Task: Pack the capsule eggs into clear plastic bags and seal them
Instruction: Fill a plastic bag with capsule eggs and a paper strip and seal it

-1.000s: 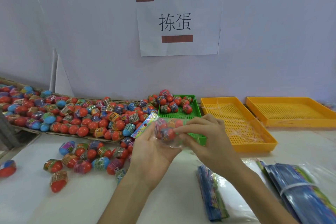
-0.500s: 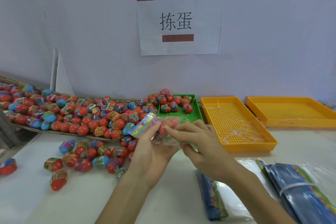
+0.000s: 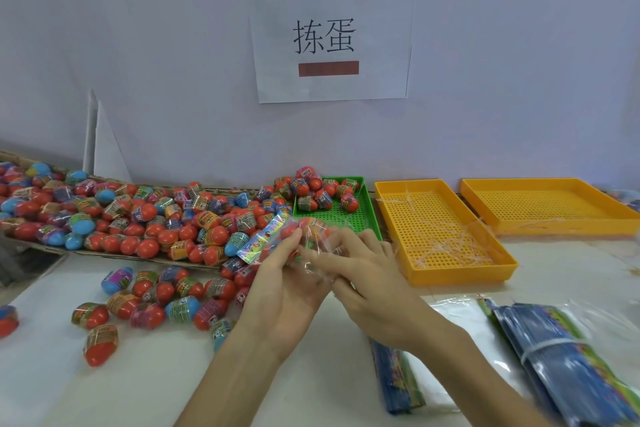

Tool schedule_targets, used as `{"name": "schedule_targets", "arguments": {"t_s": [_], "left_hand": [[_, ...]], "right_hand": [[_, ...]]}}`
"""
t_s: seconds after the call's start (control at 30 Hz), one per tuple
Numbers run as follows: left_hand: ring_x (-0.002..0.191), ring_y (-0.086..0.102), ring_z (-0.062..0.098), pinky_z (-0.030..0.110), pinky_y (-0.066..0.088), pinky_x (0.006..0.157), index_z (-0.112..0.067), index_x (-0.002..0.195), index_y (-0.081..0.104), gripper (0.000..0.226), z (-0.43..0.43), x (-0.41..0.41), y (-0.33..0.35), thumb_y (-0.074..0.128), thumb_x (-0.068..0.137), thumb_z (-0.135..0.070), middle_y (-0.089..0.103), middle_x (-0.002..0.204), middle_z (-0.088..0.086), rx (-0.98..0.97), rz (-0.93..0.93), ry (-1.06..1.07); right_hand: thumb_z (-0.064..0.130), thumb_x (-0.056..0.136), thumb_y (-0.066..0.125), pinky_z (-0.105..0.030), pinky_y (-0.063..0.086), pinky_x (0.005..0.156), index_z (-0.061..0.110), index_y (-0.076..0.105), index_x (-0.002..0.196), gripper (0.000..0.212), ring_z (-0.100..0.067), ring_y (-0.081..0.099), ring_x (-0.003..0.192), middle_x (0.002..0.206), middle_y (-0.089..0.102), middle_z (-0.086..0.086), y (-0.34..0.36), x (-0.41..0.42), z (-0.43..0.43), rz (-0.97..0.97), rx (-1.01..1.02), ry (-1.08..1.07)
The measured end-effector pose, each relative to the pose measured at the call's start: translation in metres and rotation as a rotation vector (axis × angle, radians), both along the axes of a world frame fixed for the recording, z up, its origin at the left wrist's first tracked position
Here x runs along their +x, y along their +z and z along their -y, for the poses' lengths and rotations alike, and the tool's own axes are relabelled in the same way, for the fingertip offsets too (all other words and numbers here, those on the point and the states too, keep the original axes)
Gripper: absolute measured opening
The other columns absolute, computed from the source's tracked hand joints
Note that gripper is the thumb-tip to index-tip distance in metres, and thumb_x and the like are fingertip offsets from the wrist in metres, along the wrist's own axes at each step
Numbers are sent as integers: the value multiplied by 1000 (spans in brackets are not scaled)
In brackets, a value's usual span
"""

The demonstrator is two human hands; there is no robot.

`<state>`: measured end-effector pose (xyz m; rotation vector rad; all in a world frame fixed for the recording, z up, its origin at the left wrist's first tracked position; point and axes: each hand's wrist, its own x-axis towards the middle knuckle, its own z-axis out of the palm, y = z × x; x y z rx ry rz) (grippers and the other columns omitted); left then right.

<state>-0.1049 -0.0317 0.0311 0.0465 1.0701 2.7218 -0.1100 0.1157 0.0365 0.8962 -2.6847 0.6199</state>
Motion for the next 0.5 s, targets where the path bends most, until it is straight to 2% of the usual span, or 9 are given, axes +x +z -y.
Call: {"name": "schedule_targets", "arguments": {"t_s": [0.03, 0.13, 0.2, 0.27, 0.33, 0.37, 0.43, 0.47, 0.5], "left_hand": [[107, 70, 27, 39, 52, 100, -10, 101, 80, 32, 0, 0, 0, 52, 101, -28, 73, 110, 15, 5, 8, 0], [98, 72, 26, 37, 58, 89, -10, 95, 80, 32, 1, 0, 2, 53, 101, -26, 74, 104, 14, 29, 15, 2], [100, 72, 28, 39, 59, 90, -8, 94, 79, 28, 2, 0, 5, 56, 99, -24, 73, 110, 16, 49, 20, 2], [110, 69, 38, 48, 57, 94, -5, 90, 72, 21, 3, 0, 7, 61, 95, -22, 68, 122, 22, 82, 45, 20], [113, 66, 47, 53, 59, 89, -3, 95, 67, 15, 3, 0, 10, 63, 93, -17, 63, 132, 26, 125, 64, 39], [112, 66, 48, 51, 60, 84, -2, 100, 67, 16, 3, 0, 11, 63, 91, -15, 62, 132, 27, 142, 72, 50], [109, 68, 47, 47, 62, 82, -2, 102, 69, 18, 4, 0, 12, 63, 90, -14, 65, 127, 29, 161, 81, 61], [109, 68, 46, 47, 61, 84, -2, 103, 68, 18, 4, 1, 13, 62, 90, -14, 67, 124, 29, 160, 83, 63], [109, 68, 46, 49, 60, 87, -3, 103, 66, 17, 5, 1, 13, 62, 90, -14, 67, 124, 29, 162, 88, 66]], "right_hand": [[29, 100, 32, -29, 19, 84, 52, 47, 140, 49, -9, 23, 99, 117, 35, 21, -1, 0, 0, 3, 6, 8], [15, 100, 41, -33, 33, 91, 45, 56, 137, 50, -11, 33, 101, 126, 45, 19, -2, -3, -3, 25, -45, 56], [0, 95, 46, -30, 41, 92, 30, 72, 120, 47, -8, 46, 102, 121, 56, 16, 2, -5, -9, 89, -284, 103], [-9, 86, 44, -19, 44, 84, 20, 78, 100, 47, -7, 57, 96, 107, 64, 8, 12, -8, -17, 49, -610, 79], [-7, 82, 45, -14, 45, 74, 24, 75, 84, 44, -9, 62, 86, 92, 68, 9, 20, -18, -25, -66, -831, -85], [-4, 83, 46, -15, 45, 69, 28, 73, 81, 41, -8, 63, 80, 87, 69, 12, 23, -27, -28, -98, -864, -185], [-1, 88, 52, -17, 46, 59, 30, 72, 83, 37, -9, 64, 72, 84, 71, 14, 25, -52, -27, -56, -742, -323], [0, 90, 55, -18, 48, 60, 28, 73, 91, 33, -12, 65, 73, 90, 72, 10, 22, -67, -25, 2, -616, -352], [3, 92, 57, -21, 50, 67, 25, 73, 103, 29, -16, 65, 80, 99, 72, 5, 19, -83, -23, 53, -472, -372]]}}
